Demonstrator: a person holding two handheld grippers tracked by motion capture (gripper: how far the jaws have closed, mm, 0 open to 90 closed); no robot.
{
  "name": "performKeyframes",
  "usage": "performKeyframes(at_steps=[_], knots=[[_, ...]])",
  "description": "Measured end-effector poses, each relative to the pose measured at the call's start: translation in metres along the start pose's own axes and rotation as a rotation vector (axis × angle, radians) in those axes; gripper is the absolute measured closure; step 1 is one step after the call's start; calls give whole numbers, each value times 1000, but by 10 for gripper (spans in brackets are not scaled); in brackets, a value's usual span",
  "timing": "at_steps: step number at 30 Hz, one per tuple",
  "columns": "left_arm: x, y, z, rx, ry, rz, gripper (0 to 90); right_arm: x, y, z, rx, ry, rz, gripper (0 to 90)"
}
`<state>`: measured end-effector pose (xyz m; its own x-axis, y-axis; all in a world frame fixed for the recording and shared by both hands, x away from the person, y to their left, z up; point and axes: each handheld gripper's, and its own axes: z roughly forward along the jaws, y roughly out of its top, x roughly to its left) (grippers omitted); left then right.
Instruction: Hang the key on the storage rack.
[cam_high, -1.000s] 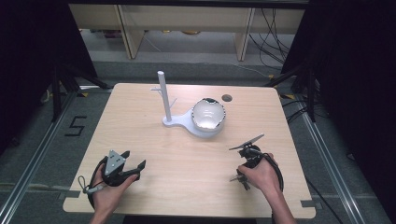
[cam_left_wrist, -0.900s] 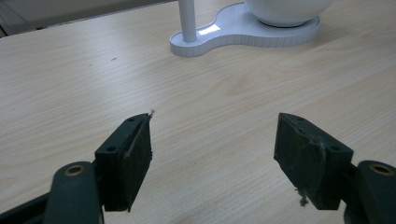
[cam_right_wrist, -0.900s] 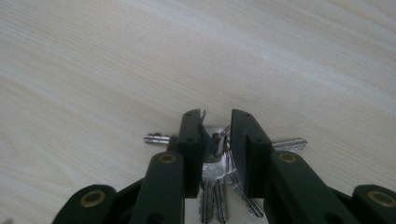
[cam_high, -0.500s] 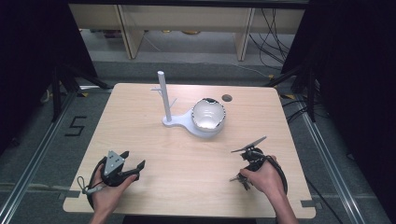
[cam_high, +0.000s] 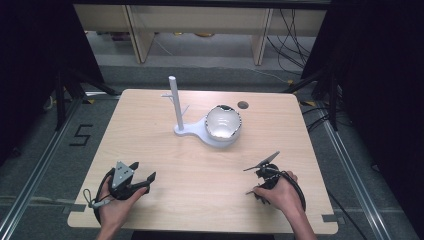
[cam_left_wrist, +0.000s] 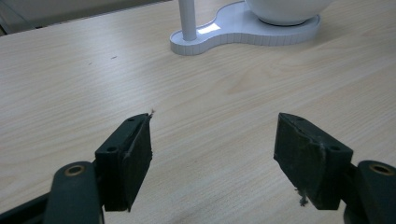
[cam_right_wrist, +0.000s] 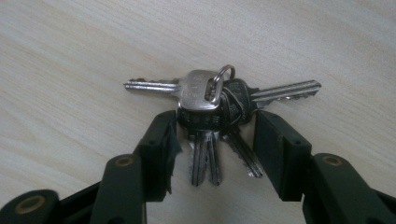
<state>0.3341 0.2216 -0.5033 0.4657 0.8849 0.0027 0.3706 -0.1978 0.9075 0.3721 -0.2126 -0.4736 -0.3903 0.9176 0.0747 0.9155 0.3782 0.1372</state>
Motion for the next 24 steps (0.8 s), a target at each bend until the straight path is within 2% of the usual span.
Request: performKeyframes(at_steps=[2, 3, 4, 6, 7, 8, 9, 11, 13, 14, 17, 19, 20, 21, 22, 24], knots=[[0, 0, 0, -1, -1, 1, 268, -1, 0, 1, 0, 0, -14, 558], [0, 0, 0, -2, -1, 1, 269, 2, 1, 2, -8, -66, -28, 632], [0, 0, 0, -1, -1, 2, 269, 3, 1, 2, -2, -64, -18, 645], [-1, 0, 0, 2, 4, 4, 269, 2, 0, 0, 3, -62, -35, 660], [-1, 0, 0, -1, -2, 3, 269, 0, -1, -1, -4, -30, -11, 715], [-1, 0, 0, -1, -2, 4, 270, -1, -1, -1, -15, -20, -9, 740], [-1, 0, 0, -1, -2, 3, 270, -5, -2, -2, -28, -6, -37, 774], [-1, 0, 0, 2, 2, 5, 270, -6, -4, -6, -43, 15, -2, 815], [-1, 0, 0, 2, 1, 6, 271, -7, -4, -6, -46, 20, -6, 827], [-1, 0, 0, 3, 1, 6, 271, -7, -5, -7, -64, 23, -9, 855], [-1, 0, -1, 3, 1, 7, 271, -10, -7, -1, -52, 32, -37, 862], [-1, 0, 0, 2, -4, 6, 272, -9, -8, -1, -52, 37, -21, 862], [-1, 0, 0, 0, -3, 5, 272, -7, -10, -1, -74, 40, -5, 863], [-1, 0, 0, 0, -4, 6, 272, -7, -10, -1, -74, 40, -5, 863], [-1, 0, 0, -1, -6, 4, 272, -9, -10, -1, -78, 35, -31, 863], [-1, 1, 0, 1, -11, 8, 273, -6, -12, -3, -90, 38, -34, 863]])
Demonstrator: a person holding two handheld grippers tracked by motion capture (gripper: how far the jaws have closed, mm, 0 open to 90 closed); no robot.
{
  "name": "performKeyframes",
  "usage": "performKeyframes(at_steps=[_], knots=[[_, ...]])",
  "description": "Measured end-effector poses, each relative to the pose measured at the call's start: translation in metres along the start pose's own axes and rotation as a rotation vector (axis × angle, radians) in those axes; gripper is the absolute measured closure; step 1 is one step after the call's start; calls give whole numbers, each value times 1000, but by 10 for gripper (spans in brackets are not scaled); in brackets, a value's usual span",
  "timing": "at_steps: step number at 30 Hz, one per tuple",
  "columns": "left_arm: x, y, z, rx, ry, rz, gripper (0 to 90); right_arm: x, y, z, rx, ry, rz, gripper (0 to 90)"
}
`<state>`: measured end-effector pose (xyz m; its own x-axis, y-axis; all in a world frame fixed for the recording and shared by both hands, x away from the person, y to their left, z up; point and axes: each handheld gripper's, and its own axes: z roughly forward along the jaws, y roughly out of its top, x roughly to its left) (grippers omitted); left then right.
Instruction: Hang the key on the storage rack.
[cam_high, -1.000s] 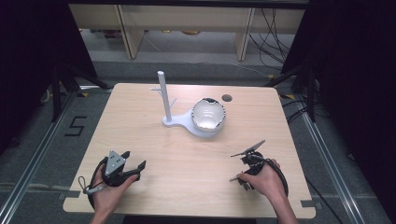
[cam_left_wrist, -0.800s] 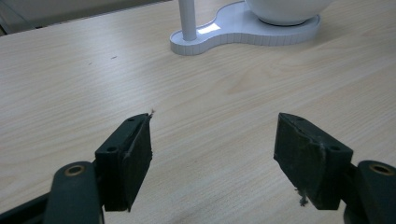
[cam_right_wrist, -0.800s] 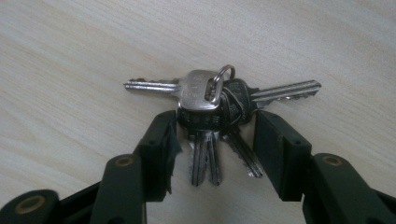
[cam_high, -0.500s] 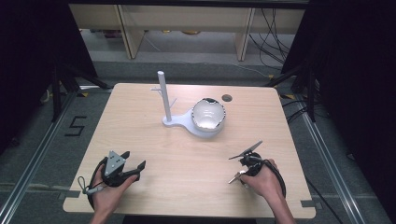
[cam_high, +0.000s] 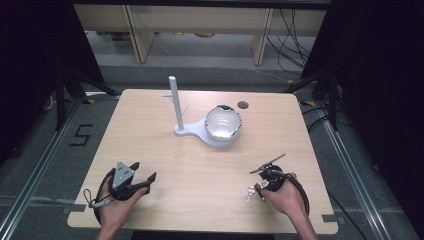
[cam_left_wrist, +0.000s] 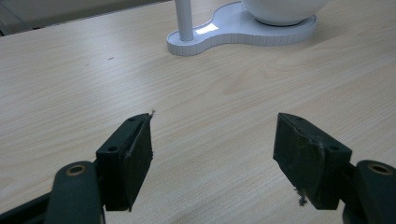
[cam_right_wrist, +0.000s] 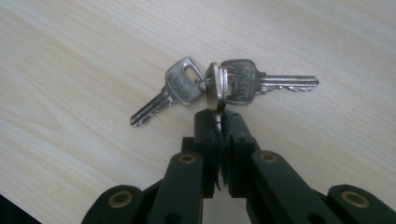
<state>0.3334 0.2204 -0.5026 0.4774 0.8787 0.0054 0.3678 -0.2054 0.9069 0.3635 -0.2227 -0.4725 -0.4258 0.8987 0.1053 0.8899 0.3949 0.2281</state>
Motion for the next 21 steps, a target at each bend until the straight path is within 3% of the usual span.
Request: performKeyframes(at_steps=[3, 5, 7, 8, 9, 11, 12, 15, 18, 21], knots=[[-2, 1, -1, -2, -6, -3, 274, 2, -1, -2, -36, 14, -4, 864], [-6, 4, -2, -16, -32, -5, 276, 5, -2, -6, -137, 33, -40, 864], [-10, 8, -2, -29, -55, 5, 277, 7, -3, -10, -188, 39, -64, 864], [-13, 10, -2, -38, -70, 5, 278, 10, -3, -12, -225, 55, -60, 864], [-16, 13, -2, -48, -90, 7, 278, 11, -3, -15, -268, 72, -101, 864], [-24, 19, -2, -66, -136, 4, 278, 14, -1, -20, -322, 71, -132, 864], [-28, 23, -2, -77, -163, 5, 278, 18, -1, -23, -344, 75, -123, 864], [-43, 39, -2, -101, -220, 53, 298, 26, 4, -27, -424, 92, -130, 864], [-58, 53, 1, -118, -276, 98, 342, 32, 13, -29, -499, 95, -196, 864], [-72, 64, 7, -120, -347, 122, 407, 42, 20, -34, -517, 133, -180, 863]])
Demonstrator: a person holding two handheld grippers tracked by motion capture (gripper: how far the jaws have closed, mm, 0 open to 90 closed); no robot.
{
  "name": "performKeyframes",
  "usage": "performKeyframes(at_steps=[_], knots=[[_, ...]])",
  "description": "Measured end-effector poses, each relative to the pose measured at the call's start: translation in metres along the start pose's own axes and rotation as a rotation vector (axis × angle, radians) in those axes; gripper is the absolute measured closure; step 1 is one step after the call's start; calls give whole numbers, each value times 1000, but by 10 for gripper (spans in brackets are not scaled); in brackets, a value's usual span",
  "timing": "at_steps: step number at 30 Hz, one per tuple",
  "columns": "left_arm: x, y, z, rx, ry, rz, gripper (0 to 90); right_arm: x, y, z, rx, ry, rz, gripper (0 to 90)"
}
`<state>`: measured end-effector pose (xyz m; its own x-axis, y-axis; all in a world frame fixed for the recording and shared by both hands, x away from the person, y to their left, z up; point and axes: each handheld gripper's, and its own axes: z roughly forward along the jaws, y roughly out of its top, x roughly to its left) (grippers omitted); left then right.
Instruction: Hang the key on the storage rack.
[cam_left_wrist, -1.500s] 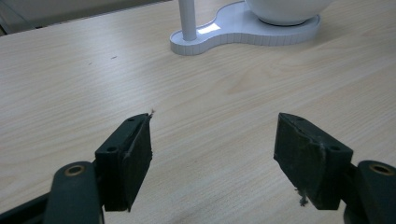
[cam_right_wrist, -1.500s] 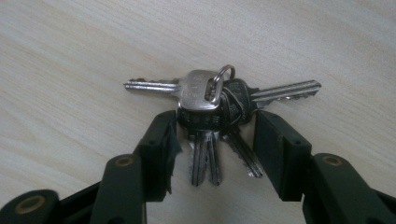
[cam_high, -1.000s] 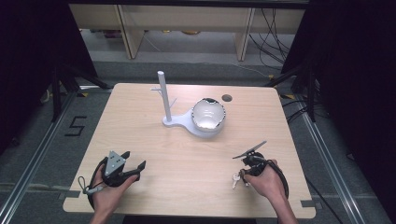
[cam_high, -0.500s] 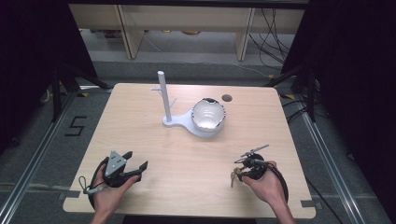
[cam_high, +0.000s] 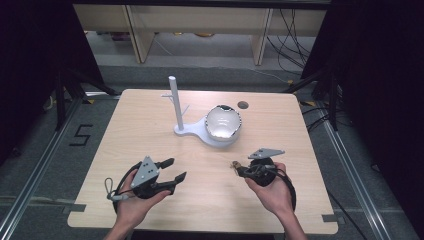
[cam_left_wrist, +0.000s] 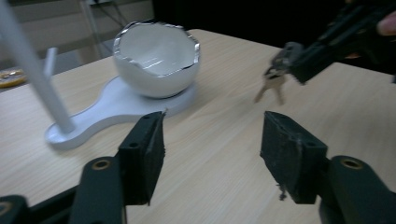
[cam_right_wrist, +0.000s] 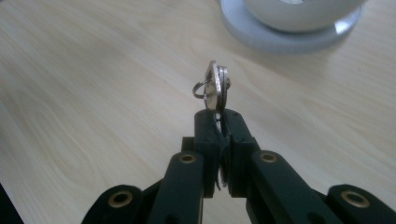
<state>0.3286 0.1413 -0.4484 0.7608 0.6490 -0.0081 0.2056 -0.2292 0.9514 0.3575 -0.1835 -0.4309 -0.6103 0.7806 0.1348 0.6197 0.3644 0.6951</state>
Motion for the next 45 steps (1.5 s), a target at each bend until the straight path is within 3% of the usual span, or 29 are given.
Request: performKeyframes(at_steps=[7, 10, 11, 12, 17, 20, 21, 22, 23, 24, 25, 27, 30, 31, 33, 34, 35, 36, 39, 45], knots=[[-14, 4, 28, 30, -95, 38, 580, 16, 21, 6, -92, 48, -43, 864], [-16, 5, 37, 30, -113, 22, 586, 20, 26, 4, -93, 53, -36, 863], [-17, 6, 40, 28, -114, 17, 583, 21, 29, 5, -96, 62, -67, 863], [-19, 9, 46, 26, -120, 28, 577, 25, 33, 4, -95, 77, -61, 863], [-23, 12, 63, 31, -114, 35, 615, 31, 38, 5, -96, 80, -72, 863], [-21, 9, 69, 39, -105, -21, 631, 32, 38, 5, -104, 92, -74, 863], [-20, 8, 71, 47, -103, -45, 628, 35, 38, 3, -98, 97, -50, 863], [-19, 6, 73, 43, -108, -55, 622, 33, 39, 4, -112, 105, -72, 864], [-19, 5, 75, 46, -106, -60, 613, 32, 39, 5, -126, 109, -103, 864], [-19, 5, 75, 46, -106, -60, 606, 33, 40, 4, -123, 110, -77, 864], [-20, 5, 76, 46, -102, -72, 591, 34, 40, 2, -126, 94, -74, 864], [-21, 4, 79, 52, -95, -76, 576, 34, 41, 1, -117, 105, -71, 864], [-22, 6, 83, 46, -102, -74, 574, 35, 42, 2, -124, 109, -100, 863], [-23, 6, 83, 45, -105, -70, 582, 37, 42, 2, -115, 117, -61, 863], [-24, 7, 85, 51, -109, -55, 609, 35, 42, 4, -126, 116, -110, 863], [-24, 7, 85, 51, -109, -55, 626, 35, 42, 4, -126, 116, -110, 863], [-24, 7, 85, 68, -103, -65, 648, 39, 41, 5, -119, 122, -70, 864], [-23, 7, 86, 67, -116, -80, 667, 39, 41, 5, -121, 128, -75, 864], [-22, 7, 86, 81, -102, -99, 736, 39, 41, 5, -120, 128, -86, 864], [-20, 7, 83, 84, -93, -103, 825, 38, 42, 4, -121, 144, -78, 863]])
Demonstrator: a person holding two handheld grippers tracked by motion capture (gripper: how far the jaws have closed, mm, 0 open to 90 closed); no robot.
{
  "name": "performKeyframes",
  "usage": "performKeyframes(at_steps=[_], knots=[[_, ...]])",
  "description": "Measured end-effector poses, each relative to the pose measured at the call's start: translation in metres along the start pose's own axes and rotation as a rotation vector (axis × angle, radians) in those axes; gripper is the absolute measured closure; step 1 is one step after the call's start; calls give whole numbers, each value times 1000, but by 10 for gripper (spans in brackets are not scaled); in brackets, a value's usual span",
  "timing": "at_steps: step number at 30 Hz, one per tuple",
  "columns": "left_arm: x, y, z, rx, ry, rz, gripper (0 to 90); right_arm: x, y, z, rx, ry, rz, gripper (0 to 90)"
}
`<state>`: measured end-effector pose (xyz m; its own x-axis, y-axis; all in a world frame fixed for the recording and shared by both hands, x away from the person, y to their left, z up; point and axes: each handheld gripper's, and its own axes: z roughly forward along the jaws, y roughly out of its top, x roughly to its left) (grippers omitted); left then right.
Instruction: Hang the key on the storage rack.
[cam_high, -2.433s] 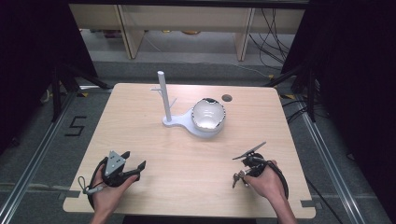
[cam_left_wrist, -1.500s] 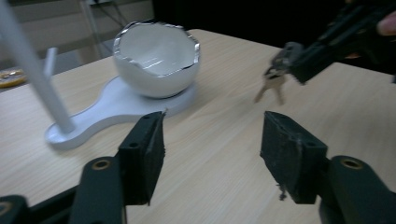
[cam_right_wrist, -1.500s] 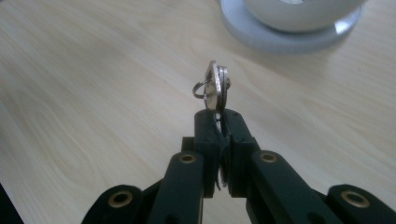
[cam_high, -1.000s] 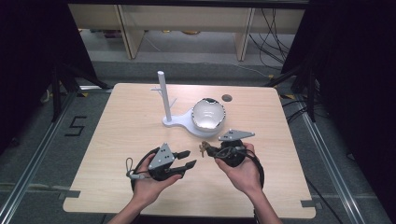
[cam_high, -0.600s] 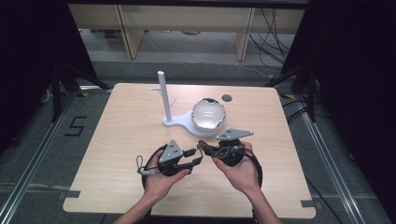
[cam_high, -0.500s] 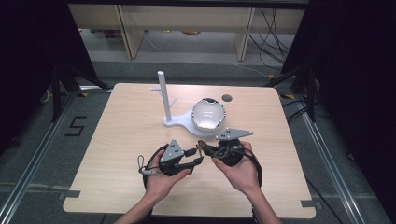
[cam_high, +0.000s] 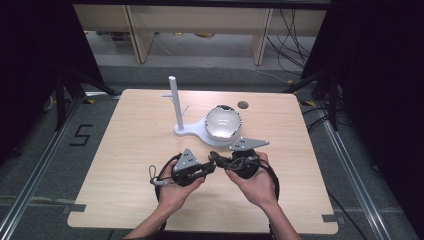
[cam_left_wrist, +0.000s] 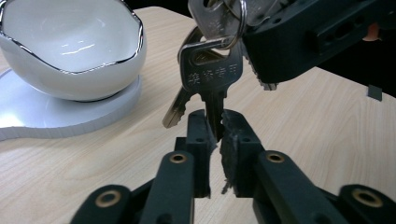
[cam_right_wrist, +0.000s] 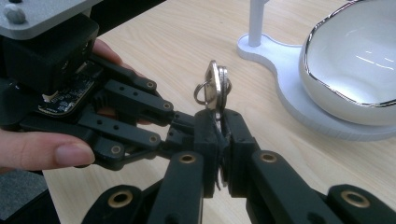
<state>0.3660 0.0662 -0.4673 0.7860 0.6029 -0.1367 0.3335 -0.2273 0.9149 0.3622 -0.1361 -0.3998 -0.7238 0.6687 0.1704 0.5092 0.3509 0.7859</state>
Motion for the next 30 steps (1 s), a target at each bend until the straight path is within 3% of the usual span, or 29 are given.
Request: performKeyframes(at_steps=[4, 10, 11, 14, 16, 20, 22, 24, 25, 27, 30], knots=[[2, 1, -2, -10, -6, 12, 836, -2, 1, -1, -7, -9, -43, 863], [0, 2, -8, -22, 24, 38, 843, -2, 1, -1, -3, -7, -5, 862], [0, 3, -11, -26, 36, 37, 848, -2, 0, 1, -16, 14, 6, 861], [2, 2, -13, -41, 41, 26, 893, -4, 0, 1, -16, 13, -17, 860], [4, 4, -17, -36, 50, 39, 894, -4, -1, 0, -7, 7, 29, 860], [4, 4, -20, -23, 67, 46, 895, -5, -3, 2, -13, 8, 10, 862], [5, 6, -22, -13, 75, 50, 895, -2, -3, 3, 3, 19, 41, 862], [7, 8, -25, -10, 80, 50, 896, -3, -4, 4, 2, 16, 31, 859], [9, 9, -26, -16, 85, 50, 896, -5, -4, 5, 2, 24, 0, 849], [11, 13, -30, -3, 110, 69, 896, -4, -7, 5, 32, 15, 15, 787], [14, 17, -35, 6, 128, 90, 896, -7, -13, 6, 38, 12, 28, 765]])
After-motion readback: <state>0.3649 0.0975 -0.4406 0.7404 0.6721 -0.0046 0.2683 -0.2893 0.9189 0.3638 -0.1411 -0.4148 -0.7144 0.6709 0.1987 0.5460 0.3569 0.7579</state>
